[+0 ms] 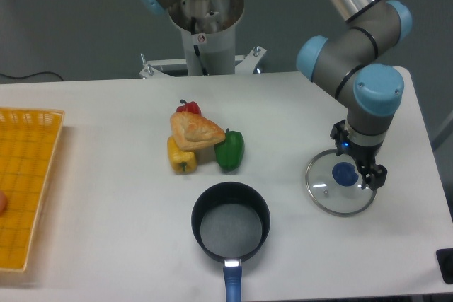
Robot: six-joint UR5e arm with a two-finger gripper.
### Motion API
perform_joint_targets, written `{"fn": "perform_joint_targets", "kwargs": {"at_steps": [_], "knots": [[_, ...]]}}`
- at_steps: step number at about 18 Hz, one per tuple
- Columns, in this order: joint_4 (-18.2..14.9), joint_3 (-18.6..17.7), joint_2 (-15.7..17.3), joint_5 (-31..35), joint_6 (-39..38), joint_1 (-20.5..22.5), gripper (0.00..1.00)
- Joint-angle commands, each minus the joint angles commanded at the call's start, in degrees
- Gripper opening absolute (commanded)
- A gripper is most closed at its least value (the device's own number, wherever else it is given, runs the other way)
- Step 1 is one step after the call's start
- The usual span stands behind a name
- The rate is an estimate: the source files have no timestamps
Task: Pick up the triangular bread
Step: 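Release the glass lid and lift the gripper off its knob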
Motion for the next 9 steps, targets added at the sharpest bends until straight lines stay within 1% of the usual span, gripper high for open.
{"fn": "perform_joint_targets", "kwargs": {"at_steps": [3, 4, 6, 9], "knots": [[-1.76, -1.05, 1.76, 0.09, -4.02, -0.44, 1.00], [-2.02, -1.66, 1.94, -0.26, -6.65, -1.22, 1.00], [-1.85, -3.68, 3.34, -0.44, -11.23, -3.07, 1.00], [-1.94, -5.97, 4.48, 0.17, -16.59, -7.02, 1.00]]}}
